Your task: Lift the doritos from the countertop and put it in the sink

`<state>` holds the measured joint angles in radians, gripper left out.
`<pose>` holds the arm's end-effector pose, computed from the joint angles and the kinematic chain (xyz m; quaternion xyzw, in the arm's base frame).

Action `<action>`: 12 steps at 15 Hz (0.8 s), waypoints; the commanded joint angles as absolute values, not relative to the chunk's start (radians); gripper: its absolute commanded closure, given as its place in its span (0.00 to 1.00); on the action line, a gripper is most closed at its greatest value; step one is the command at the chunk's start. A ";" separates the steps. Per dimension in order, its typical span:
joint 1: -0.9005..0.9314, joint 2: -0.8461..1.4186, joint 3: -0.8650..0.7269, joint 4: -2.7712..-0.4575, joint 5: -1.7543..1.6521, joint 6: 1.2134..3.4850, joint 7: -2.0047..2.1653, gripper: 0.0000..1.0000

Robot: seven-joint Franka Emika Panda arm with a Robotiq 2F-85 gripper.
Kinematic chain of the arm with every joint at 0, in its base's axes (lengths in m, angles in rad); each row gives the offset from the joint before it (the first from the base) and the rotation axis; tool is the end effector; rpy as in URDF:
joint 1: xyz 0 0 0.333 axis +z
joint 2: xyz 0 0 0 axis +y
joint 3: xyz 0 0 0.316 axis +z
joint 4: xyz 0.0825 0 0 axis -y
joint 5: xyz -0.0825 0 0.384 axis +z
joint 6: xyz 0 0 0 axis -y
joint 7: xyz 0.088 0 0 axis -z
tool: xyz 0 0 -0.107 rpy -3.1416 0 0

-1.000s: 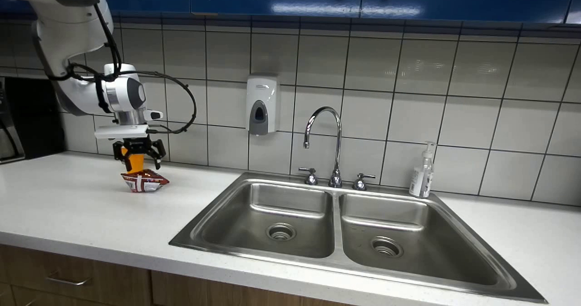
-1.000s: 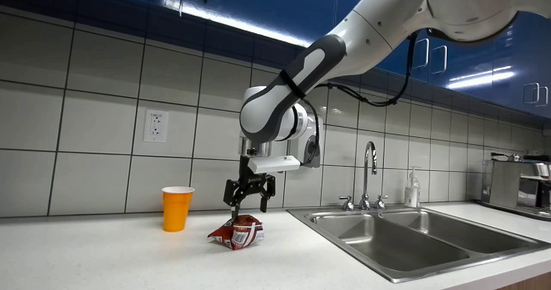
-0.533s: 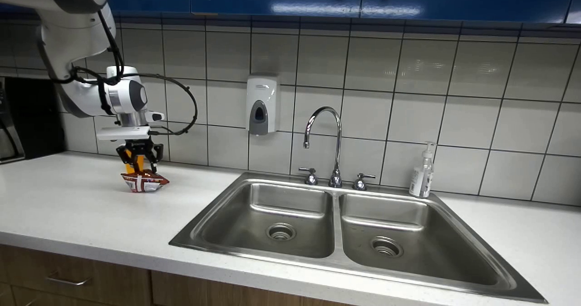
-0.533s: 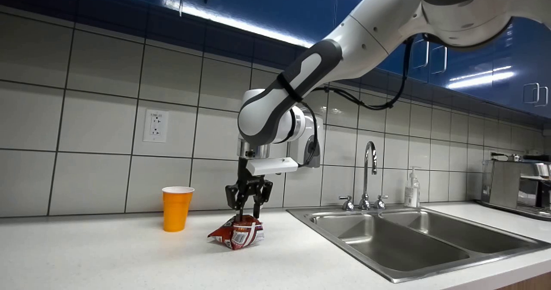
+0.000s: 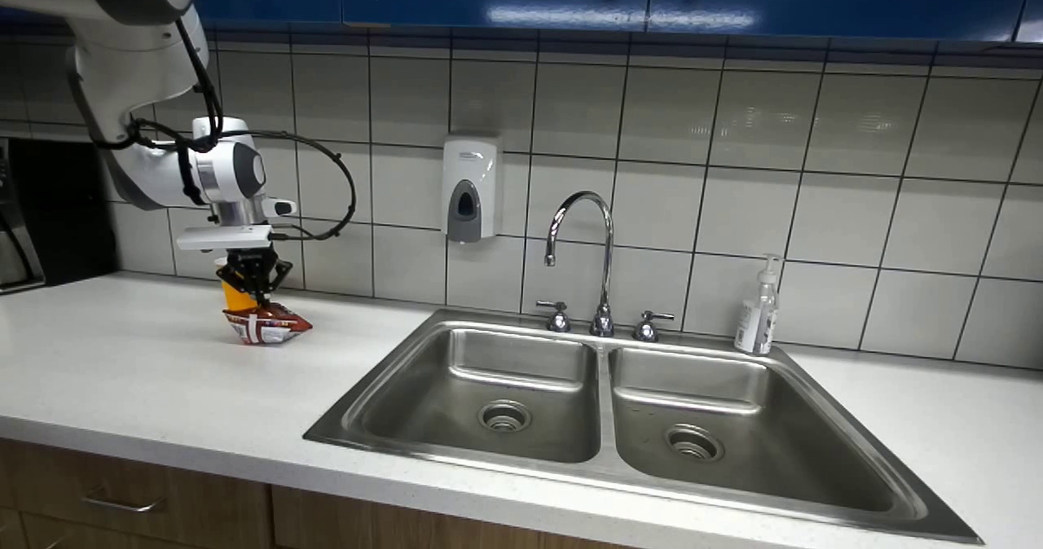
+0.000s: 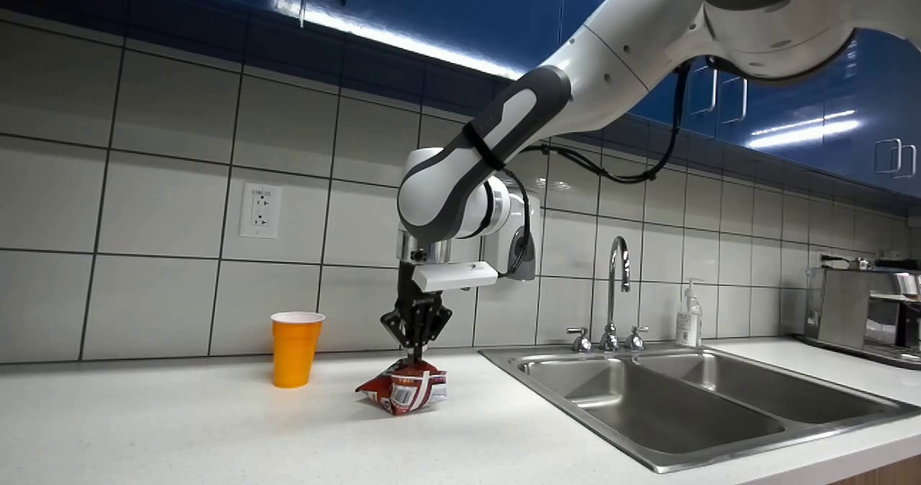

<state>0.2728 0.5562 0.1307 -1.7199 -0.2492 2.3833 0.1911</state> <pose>0.6319 0.2569 0.2775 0.9806 0.1786 0.0715 0.0374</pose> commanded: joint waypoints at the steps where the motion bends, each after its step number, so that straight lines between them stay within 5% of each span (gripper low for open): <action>1: 0.284 0.556 0.115 -1.695 -0.233 2.353 0.161 1.00; 12: 0.263 0.437 0.134 -1.752 -0.186 2.375 0.121 1.00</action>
